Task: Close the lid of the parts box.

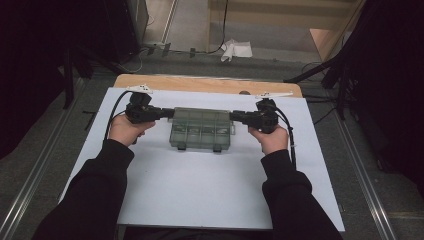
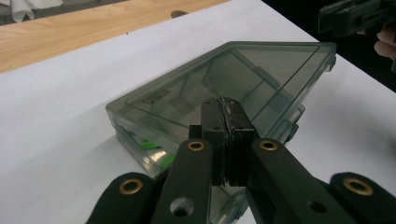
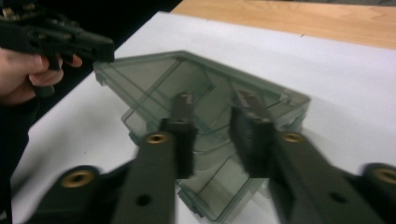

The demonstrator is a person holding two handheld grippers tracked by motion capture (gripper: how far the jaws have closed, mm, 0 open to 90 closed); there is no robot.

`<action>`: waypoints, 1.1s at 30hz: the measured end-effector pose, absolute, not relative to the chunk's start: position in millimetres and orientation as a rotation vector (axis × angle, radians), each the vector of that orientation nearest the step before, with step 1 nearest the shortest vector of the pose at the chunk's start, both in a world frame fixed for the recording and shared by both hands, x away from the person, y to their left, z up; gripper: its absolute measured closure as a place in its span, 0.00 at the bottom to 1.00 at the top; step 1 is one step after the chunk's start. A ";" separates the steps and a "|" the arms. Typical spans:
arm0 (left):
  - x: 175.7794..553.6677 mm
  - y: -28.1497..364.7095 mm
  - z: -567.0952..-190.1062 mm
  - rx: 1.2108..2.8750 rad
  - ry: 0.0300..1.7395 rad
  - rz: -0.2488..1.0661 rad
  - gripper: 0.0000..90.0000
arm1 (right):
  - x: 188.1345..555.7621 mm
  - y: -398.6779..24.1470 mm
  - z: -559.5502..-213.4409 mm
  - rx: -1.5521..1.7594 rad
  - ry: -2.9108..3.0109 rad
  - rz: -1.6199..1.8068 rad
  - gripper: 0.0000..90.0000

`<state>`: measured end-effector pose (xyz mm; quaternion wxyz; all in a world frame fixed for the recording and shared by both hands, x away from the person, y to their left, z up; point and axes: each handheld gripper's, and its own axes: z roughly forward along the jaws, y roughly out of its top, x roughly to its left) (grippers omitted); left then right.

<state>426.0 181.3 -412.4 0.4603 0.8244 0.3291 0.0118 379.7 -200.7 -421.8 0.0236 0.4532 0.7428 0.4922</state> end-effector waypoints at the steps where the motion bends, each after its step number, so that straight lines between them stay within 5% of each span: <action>1: 425.1 181.6 -413.0 2.030 0.814 0.028 0.99 | 379.3 -197.4 -422.4 1.401 2.309 1.516 0.91; 8: 421.7 183.8 -418.4 2.014 0.814 0.005 0.99 | 381.7 -181.8 -432.8 1.330 2.418 1.439 1.00; 33: 418.4 184.2 -441.8 2.061 0.821 -0.041 0.98 | 389.9 -167.6 -456.7 1.312 2.465 1.386 1.00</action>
